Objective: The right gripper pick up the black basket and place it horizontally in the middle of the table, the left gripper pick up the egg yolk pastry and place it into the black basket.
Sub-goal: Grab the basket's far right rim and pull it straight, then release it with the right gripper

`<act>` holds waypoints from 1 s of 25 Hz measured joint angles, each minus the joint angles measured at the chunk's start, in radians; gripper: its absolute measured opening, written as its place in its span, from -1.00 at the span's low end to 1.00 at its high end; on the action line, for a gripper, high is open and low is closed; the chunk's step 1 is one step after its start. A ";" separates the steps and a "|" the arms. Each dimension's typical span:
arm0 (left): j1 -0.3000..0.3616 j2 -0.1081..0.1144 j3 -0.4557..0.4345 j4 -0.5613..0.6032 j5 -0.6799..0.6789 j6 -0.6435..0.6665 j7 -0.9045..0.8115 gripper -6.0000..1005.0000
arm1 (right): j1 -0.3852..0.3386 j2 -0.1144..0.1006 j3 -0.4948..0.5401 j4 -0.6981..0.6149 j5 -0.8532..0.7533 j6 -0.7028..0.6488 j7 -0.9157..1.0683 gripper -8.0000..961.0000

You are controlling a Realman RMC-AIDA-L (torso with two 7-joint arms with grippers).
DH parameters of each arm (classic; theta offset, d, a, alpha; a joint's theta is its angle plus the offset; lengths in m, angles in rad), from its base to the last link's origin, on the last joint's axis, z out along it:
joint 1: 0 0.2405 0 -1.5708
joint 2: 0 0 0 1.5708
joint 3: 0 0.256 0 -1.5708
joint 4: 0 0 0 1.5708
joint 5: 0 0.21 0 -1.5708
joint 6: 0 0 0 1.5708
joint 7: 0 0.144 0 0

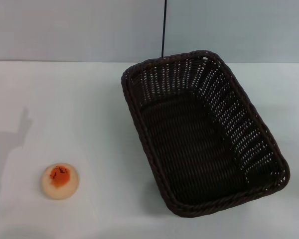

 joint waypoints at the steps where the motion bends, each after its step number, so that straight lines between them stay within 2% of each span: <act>1: 0.000 0.000 0.011 0.000 0.002 0.000 0.000 0.68 | -0.001 -0.003 0.000 -0.001 -0.010 0.000 0.004 0.62; 6: -0.002 0.000 0.025 0.001 0.002 -0.006 -0.002 0.68 | -0.017 -0.017 0.003 -0.015 -0.025 0.001 0.075 0.61; 11: -0.002 0.001 0.042 0.000 0.003 -0.002 -0.003 0.68 | -0.030 -0.045 0.002 -0.051 -0.072 0.003 0.123 0.61; 12: 0.000 0.000 0.043 0.000 0.003 -0.001 -0.003 0.68 | -0.033 -0.056 0.004 -0.065 -0.095 0.011 0.142 0.61; 13: 0.004 0.000 0.046 0.001 0.004 -0.002 -0.003 0.68 | -0.040 -0.080 0.007 -0.102 -0.142 0.044 0.209 0.61; 14: 0.004 0.000 0.046 0.001 0.004 -0.002 -0.003 0.68 | -0.040 -0.080 0.007 -0.102 -0.142 0.044 0.209 0.61; 17: 0.007 0.002 0.053 0.009 0.004 -0.004 -0.003 0.68 | -0.058 -0.135 0.008 -0.220 -0.266 0.139 0.404 0.61; 20: 0.009 0.003 0.051 0.033 0.004 0.001 -0.005 0.68 | -0.066 -0.195 0.051 -0.413 -0.522 0.215 0.708 0.61; 22: 0.008 0.005 0.049 0.047 0.004 0.008 -0.022 0.68 | -0.058 -0.212 0.143 -0.571 -0.759 0.222 0.974 0.61; 23: 0.002 0.006 0.048 0.069 0.004 0.020 -0.045 0.67 | -0.020 -0.213 0.255 -0.738 -1.056 0.199 1.262 0.61; 24: 0.002 0.006 0.048 0.069 0.004 0.020 -0.045 0.67 | -0.020 -0.213 0.255 -0.738 -1.056 0.199 1.262 0.61; 25: -0.001 0.006 0.048 0.080 0.004 0.026 -0.055 0.67 | 0.009 -0.213 0.296 -0.812 -1.188 0.172 1.399 0.61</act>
